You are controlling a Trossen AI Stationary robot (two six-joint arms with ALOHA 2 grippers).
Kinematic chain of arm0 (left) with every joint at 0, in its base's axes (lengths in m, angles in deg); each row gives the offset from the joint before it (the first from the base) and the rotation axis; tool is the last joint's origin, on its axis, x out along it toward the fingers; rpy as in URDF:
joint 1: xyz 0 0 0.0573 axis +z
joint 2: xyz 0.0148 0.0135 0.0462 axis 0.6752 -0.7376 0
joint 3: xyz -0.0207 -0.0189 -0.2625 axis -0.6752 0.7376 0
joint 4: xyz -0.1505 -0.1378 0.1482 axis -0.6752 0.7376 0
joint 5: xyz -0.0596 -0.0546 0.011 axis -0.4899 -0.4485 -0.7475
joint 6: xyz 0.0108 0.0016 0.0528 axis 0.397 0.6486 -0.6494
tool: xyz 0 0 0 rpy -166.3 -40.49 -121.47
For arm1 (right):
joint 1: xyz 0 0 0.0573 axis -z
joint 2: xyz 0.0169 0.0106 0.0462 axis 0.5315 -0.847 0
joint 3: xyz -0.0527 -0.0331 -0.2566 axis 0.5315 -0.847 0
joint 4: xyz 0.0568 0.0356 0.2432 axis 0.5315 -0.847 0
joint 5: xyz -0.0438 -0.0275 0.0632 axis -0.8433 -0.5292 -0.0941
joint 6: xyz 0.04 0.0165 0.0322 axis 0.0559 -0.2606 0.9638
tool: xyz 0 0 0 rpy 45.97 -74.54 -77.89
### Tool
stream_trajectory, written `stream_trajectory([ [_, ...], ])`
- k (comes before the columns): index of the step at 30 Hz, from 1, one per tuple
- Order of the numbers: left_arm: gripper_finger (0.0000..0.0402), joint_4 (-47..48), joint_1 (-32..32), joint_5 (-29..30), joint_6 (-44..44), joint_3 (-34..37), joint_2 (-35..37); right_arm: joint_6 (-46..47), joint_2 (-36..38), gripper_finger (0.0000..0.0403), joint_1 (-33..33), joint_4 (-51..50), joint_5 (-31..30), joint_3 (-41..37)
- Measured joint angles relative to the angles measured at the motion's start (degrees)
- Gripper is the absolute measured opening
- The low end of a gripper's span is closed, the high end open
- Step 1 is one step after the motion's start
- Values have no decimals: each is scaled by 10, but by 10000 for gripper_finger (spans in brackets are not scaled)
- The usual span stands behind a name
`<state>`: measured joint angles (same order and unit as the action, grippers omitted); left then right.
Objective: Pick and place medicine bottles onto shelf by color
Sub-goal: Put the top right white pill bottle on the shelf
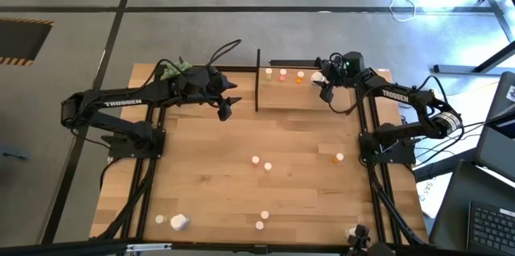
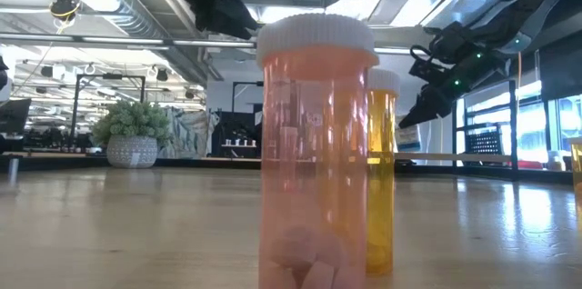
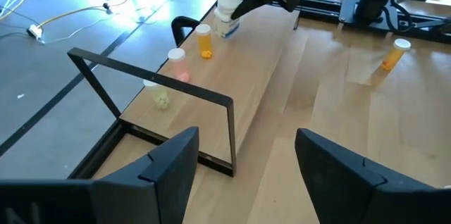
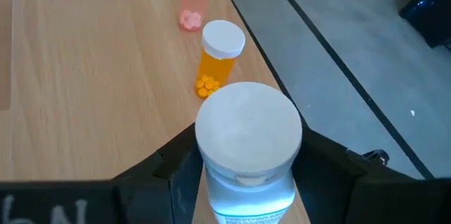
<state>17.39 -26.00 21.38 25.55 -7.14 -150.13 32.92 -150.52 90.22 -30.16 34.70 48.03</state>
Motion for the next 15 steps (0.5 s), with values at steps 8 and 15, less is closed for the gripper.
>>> stream_trajectory([
  [8, 230, 0, 0, 0, 2, 0, 0, 0, 0, 197, -3, 2, -53, 0],
  [15, 230, 1, 0, 0, 42, 0, 0, 0, 0, 198, -3, -1, -22, 0],
])
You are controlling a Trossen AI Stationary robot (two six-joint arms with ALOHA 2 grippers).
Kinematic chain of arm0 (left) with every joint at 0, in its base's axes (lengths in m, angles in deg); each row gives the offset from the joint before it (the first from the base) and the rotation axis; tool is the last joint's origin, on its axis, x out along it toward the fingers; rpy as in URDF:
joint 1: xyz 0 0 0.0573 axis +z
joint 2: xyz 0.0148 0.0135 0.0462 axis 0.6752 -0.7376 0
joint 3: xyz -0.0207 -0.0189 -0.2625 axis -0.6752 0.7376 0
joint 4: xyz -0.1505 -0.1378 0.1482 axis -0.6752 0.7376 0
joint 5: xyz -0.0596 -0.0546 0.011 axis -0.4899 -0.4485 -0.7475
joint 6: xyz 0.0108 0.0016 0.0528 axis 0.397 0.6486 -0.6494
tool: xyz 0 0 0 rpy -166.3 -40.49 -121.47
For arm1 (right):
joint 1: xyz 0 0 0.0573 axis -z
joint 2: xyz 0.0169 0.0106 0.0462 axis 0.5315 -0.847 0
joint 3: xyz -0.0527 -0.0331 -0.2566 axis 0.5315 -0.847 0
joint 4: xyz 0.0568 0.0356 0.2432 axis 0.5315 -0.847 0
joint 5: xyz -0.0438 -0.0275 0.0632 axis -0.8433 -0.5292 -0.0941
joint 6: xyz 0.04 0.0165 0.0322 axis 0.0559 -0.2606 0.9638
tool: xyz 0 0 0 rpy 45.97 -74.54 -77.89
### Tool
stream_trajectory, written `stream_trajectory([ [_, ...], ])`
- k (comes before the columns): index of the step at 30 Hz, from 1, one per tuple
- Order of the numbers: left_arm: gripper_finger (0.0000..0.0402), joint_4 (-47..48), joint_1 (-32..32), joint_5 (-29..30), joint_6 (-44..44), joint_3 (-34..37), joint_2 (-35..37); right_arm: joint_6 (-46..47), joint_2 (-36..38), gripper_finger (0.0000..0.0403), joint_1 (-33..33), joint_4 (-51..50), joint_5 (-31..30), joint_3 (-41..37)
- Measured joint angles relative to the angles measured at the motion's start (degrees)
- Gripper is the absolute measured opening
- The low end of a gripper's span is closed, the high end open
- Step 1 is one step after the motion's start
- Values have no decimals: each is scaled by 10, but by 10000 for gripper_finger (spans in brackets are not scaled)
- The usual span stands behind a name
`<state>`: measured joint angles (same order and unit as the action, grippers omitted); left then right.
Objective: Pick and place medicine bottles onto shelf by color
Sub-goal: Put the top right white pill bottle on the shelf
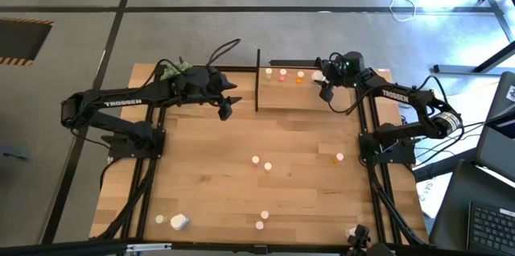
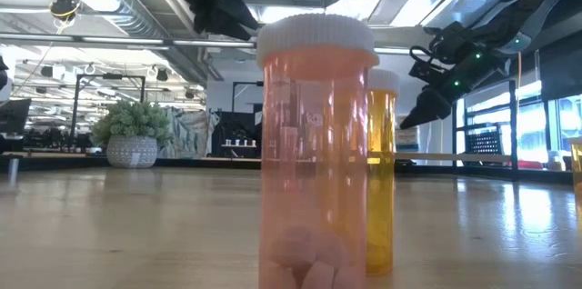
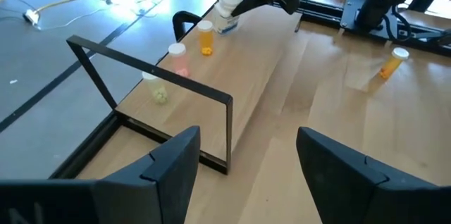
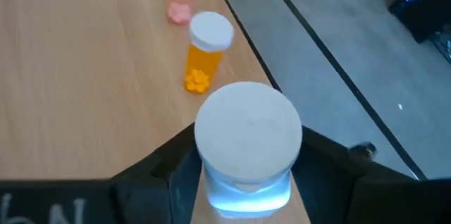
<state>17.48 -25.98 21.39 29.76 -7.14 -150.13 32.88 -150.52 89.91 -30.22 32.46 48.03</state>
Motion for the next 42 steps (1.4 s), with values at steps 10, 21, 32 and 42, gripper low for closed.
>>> stream_trajectory([
  [10, 230, 0, 0, 5, 5, 0, 0, -1, 0, 198, 0, 0, 1, 0],
  [21, 230, 0, 0, 41, 4, 0, 0, -2, 0, 198, 0, 0, 1, 0],
  [32, 230, 0, 0, 42, 4, 0, 0, 0, 0, 198, 0, 1, 1, 0],
  [42, 230, 0, 0, 42, 4, 0, 0, 0, 0, 198, 0, 1, 1, 0],
])
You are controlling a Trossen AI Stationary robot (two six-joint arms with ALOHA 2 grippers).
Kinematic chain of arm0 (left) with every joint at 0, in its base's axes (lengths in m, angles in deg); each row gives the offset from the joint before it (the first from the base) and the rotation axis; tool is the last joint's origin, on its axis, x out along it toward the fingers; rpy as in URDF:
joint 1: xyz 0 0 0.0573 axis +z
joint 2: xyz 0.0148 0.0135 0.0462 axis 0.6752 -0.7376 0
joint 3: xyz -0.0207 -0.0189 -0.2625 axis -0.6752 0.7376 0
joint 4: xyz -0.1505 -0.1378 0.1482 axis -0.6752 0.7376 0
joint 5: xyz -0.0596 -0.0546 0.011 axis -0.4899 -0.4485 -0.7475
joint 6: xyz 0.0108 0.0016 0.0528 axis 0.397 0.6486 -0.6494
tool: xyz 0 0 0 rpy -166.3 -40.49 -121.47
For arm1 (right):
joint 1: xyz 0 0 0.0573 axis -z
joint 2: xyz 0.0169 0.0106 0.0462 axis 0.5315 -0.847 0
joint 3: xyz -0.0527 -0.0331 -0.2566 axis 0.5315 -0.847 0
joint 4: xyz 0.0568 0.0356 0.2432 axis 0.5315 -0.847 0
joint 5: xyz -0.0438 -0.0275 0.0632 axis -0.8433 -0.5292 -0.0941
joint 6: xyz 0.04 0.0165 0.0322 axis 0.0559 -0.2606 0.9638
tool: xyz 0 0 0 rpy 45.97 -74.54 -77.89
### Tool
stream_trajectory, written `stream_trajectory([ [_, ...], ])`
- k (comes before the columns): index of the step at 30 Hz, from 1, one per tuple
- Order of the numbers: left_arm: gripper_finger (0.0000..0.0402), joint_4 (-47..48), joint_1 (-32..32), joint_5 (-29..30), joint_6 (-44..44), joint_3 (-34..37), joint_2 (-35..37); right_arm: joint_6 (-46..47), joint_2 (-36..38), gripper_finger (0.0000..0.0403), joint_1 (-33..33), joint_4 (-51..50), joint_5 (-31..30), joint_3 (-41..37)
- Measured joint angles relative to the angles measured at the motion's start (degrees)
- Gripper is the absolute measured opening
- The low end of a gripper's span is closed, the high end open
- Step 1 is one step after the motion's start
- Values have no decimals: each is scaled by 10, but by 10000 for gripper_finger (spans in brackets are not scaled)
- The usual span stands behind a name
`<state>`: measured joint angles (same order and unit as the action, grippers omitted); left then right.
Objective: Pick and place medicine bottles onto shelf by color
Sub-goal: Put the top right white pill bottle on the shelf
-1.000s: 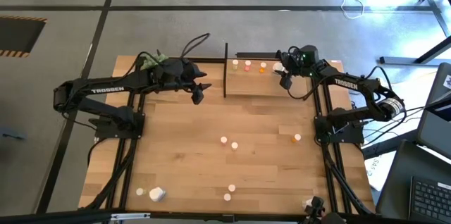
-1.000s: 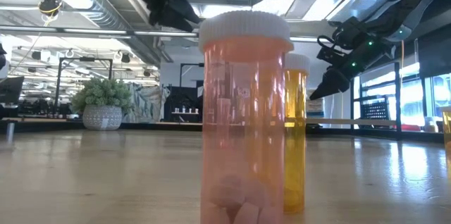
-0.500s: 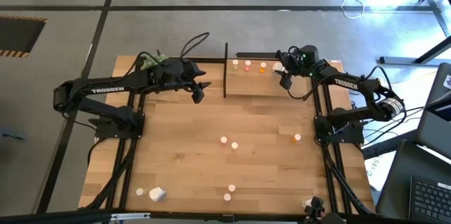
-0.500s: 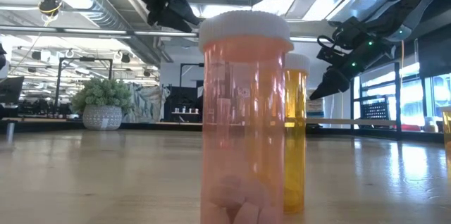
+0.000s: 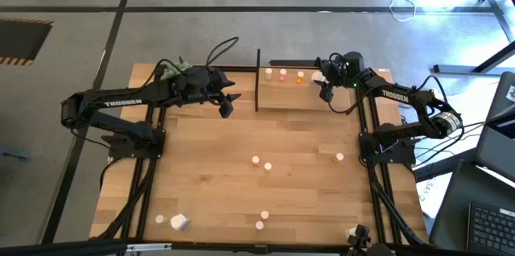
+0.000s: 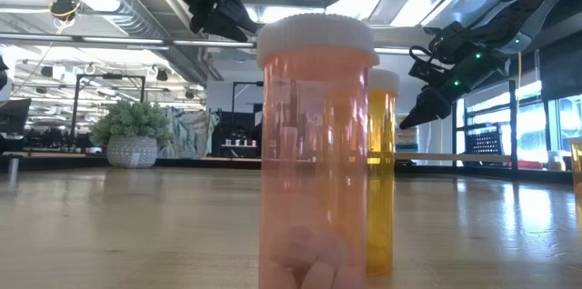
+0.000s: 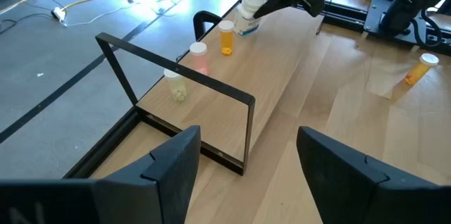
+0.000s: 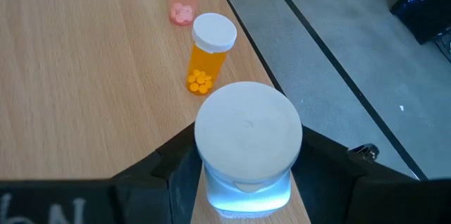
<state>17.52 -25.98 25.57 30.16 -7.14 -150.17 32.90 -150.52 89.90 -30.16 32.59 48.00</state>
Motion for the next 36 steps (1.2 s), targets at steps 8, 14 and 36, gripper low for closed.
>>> stream_trajectory([
  [8, 230, 0, 0, 0, 0, 0, 0, 1, 0, 198, 0, 0, 0, 0],
  [14, 230, 0, 0, 0, 0, 0, 0, 2, 0, 198, 0, 0, 0, 0],
  [36, 230, 0, 0, 0, 0, 0, 0, 34, 0, 198, 2, 4, 16, -1],
])
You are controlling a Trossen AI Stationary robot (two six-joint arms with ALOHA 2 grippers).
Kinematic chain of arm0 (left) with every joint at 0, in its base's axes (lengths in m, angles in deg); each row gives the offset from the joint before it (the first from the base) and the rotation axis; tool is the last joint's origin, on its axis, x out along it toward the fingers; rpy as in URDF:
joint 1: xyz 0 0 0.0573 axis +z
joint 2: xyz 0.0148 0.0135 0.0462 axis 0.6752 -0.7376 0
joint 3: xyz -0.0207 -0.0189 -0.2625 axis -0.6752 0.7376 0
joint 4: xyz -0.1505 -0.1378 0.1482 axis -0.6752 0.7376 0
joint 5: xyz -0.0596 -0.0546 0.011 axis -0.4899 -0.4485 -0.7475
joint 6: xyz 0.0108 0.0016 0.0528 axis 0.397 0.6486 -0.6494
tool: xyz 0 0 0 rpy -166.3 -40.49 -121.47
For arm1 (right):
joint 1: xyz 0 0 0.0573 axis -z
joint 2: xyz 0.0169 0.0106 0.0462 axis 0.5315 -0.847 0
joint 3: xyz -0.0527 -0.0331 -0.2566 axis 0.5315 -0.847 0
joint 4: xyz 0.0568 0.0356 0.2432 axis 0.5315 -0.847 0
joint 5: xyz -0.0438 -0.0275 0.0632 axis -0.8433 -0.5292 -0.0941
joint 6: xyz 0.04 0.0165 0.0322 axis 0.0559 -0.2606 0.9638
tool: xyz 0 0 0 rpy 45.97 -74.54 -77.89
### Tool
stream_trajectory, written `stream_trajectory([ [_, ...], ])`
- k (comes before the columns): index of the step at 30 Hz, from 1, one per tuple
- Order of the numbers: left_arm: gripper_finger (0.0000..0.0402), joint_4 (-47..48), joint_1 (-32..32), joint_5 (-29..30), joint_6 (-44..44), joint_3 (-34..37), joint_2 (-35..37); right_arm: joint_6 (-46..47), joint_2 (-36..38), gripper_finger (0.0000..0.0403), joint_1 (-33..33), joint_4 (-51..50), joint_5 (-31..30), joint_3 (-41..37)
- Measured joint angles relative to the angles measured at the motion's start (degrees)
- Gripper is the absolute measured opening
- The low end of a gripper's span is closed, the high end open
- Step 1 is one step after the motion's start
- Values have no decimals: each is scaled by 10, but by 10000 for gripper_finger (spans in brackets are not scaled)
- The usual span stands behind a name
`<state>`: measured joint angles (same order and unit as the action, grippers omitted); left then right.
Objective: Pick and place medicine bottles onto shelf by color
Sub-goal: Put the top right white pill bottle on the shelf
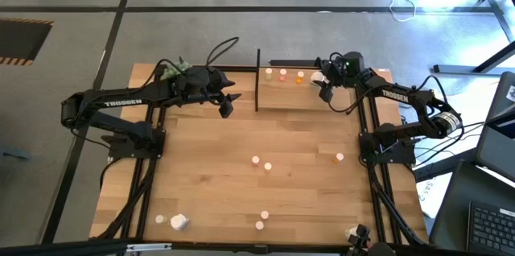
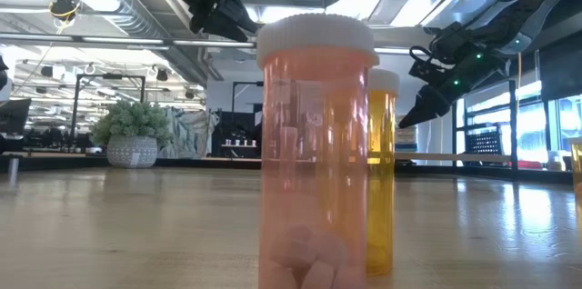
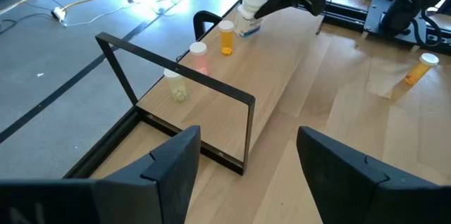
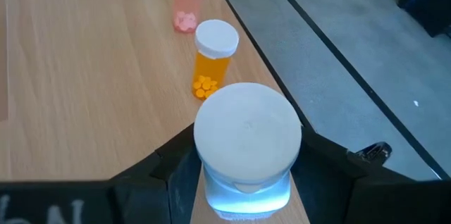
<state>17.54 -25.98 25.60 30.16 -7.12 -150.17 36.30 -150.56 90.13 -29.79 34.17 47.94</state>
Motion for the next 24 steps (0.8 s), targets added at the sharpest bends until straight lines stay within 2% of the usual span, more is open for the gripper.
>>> stream_trajectory([
  [24, 230, 0, 0, 0, 0, 0, 0, 63, 0, 198, 0, -3, 0, 0],
])
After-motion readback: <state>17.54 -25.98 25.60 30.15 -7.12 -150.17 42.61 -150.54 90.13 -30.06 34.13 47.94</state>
